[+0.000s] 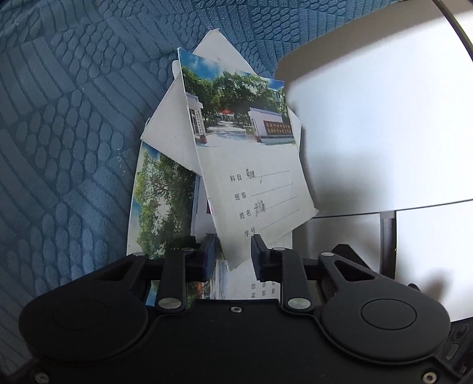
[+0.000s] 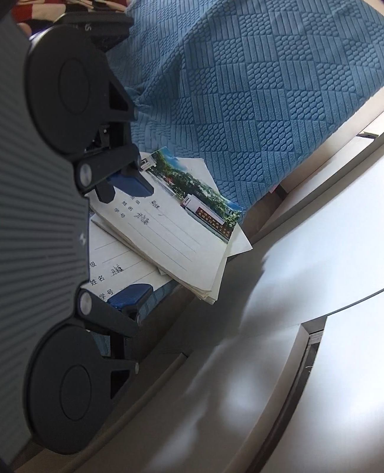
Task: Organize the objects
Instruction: 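Close the left tool on the photo-printed notebooks and lift them, then carry the notebooks with the left tool and lower them onto the book stack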
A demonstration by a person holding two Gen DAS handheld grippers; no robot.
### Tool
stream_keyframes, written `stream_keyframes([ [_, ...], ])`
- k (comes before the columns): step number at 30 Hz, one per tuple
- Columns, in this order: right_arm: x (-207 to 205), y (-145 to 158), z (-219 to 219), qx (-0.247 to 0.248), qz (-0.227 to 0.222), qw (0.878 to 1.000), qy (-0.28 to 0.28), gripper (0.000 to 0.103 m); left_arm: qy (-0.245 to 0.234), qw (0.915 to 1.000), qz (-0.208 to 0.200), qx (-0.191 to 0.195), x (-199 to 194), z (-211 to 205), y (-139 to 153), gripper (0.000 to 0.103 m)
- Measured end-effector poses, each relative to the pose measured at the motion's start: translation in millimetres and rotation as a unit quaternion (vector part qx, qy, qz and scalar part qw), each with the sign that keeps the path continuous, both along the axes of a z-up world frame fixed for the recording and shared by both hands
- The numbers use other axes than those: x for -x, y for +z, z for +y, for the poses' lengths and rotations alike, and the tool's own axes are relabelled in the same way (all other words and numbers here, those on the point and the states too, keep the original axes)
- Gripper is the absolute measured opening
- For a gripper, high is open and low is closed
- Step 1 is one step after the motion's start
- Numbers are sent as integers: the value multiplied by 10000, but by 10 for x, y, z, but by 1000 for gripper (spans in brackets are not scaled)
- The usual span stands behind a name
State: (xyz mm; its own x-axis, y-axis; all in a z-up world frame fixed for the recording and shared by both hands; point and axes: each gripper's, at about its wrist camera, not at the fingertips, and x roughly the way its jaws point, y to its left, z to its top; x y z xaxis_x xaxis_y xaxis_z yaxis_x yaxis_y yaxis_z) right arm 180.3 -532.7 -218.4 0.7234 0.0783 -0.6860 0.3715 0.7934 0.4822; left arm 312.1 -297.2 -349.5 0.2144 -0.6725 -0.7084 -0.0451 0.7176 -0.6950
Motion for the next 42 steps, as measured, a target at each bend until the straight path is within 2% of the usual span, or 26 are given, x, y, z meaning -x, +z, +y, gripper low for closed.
stream_keyframes([
  [3, -33, -49, -22, -122, 41, 9999, -27, 67, 126, 9998, 116, 43, -40, -11, -53, 10],
  [8, -30, -128, -87, -403, 125, 9989, -178, 68, 188, 9998, 42, 9, -2, -42, -36, 4],
  [12, -15, -214, -167, -1083, 146, 9933, -380, 69, 282, 9991, 136, 278, 28, 3, 53, 3],
  [15, -29, -295, -180, -1711, 132, 9842, -440, 69, 296, 9983, 125, 480, 74, 42, 162, 2],
  [18, -38, -400, -163, -2432, 159, 9683, -539, 69, 382, 9975, 129, 589, 127, 120, 261, 2],
  [23, -33, -462, -78, -3085, 6, 9489, -664, 69, 407, 9968, 68, 684, 213, 252, 425, 1],
  [27, -35, -419, -110, -3100, -149, 9462, -916, 69, 469, 9939, 182, 985, 264, 376, 505, 1],
  [30, -24, -382, -145, -3005, -220, 9476, -1062, 65, 445, 9948, 131, 907, 303, 440, 598, 1],
  [32, -32, -389, -182, -2987, -220, 9473, -1134, 61, 485, 9950, 95, 869, 345, 516, 667, 2],
  [35, -11, -415, -240, -2785, -188, 9524, -1228, 47, 563, 9947, 58, 854, 412, 651, 727, 2],
  [40, 28, -458, -237, -2592, -114, 9598, -1071, 11, 654, 9942, 69, 849, 497, 843, 757, 2],
  [42, 31, -419, -198, -2438, -152, 9654, -910, 9, 692, 9939, 91, 856, 519, 898, 761, 2],
])
